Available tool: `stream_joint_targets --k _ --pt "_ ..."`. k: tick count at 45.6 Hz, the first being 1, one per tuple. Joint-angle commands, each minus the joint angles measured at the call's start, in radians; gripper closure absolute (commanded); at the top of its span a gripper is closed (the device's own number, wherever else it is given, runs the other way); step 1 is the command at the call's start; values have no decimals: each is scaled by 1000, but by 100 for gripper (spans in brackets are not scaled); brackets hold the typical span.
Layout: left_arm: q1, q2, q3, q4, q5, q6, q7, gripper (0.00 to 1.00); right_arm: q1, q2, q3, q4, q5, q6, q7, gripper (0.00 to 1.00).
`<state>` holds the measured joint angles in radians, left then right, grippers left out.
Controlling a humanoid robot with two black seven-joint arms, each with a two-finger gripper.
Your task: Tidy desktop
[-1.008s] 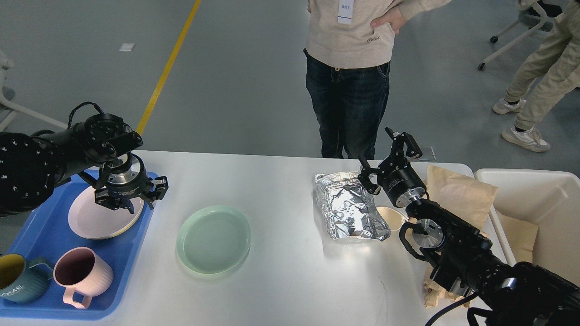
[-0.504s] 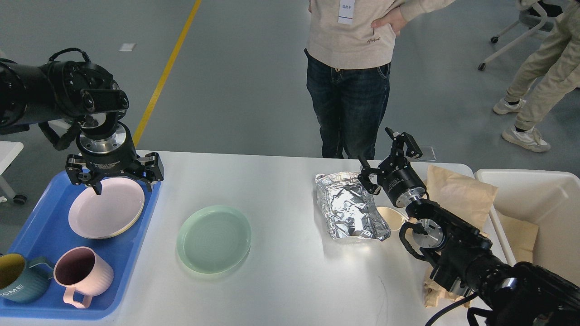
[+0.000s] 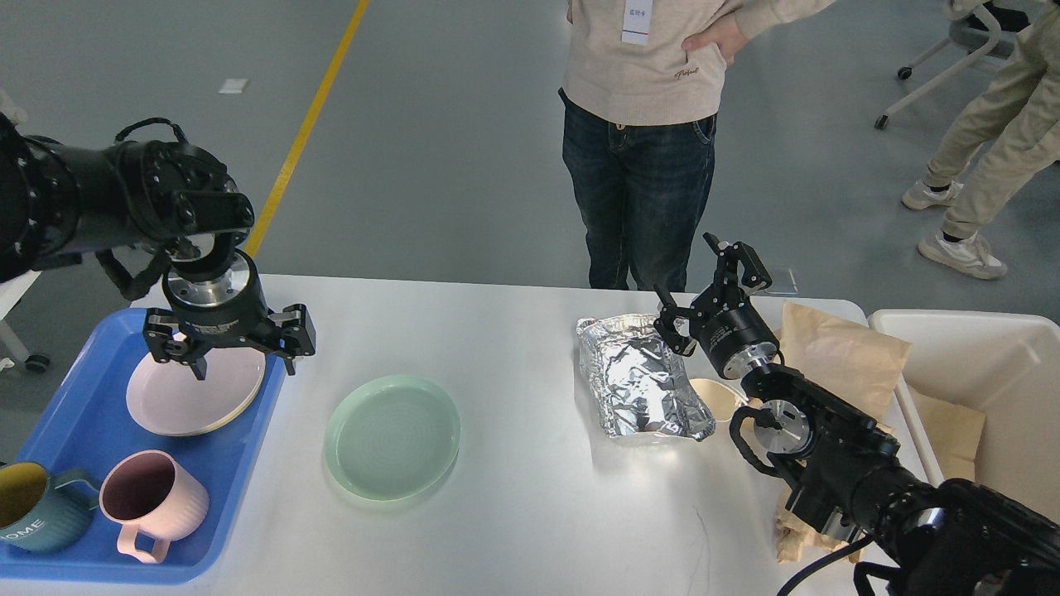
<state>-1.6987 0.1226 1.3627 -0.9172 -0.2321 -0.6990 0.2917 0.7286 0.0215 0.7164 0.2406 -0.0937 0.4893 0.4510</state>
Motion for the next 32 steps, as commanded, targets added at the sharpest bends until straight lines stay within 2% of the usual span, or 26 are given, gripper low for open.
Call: stream_joint_targets --k 1,13,32 --pt "140 -53 -16 135 2 29 3 4 0 0 0 0 0 0 0 0" --pt "303 -73 -116 311 4 45 14 4 0 0 0 0 0 0 0 0" --pt "464 -104 -137 411 51 154 4 4 0 0 0 0 0 0 0 0"
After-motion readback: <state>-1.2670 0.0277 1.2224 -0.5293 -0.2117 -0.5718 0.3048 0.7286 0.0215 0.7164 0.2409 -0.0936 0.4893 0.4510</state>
